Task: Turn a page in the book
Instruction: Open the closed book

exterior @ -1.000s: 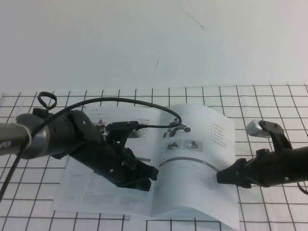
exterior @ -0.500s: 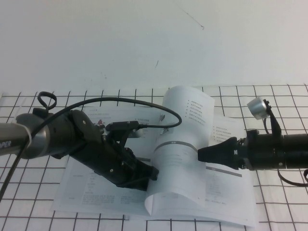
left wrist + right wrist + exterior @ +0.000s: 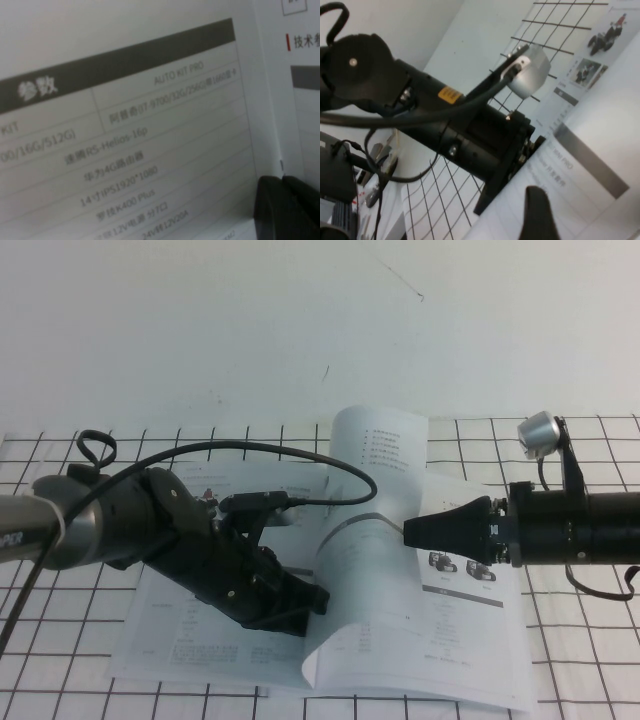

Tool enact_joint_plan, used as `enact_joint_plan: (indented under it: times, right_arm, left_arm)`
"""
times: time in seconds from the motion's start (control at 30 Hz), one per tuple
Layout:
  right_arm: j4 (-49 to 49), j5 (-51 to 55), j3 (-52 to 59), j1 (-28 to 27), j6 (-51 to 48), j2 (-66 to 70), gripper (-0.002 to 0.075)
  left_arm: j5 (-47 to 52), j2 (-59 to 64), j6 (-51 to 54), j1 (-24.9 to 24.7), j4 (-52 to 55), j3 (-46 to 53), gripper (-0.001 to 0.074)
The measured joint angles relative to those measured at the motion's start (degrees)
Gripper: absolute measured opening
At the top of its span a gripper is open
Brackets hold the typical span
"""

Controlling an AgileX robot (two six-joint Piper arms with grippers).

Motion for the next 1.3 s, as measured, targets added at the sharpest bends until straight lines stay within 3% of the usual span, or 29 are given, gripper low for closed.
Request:
enact_joint_plan:
  times: [0.37, 1.0, 1.3]
  right_arm:
    - [0.00, 0.30, -2.87, 0.00, 1.22, 0.00, 0.0430]
    - [0.00, 0.88, -2.87, 0.13, 1.88, 0.00, 0.0420]
    - [0.00, 0.88, -2.87, 1.42, 1.97, 0.00, 0.0420]
  left_arm:
    - [2.83, -4.02, 0.11, 0.00, 2.98, -2.29, -0.0002]
    - [25.04, -9.78, -5.28, 0.00, 13.70, -23.11, -0.0002]
    - [25.56, -18.64, -6.52, 0.00, 18.05, -28.98, -0.0002]
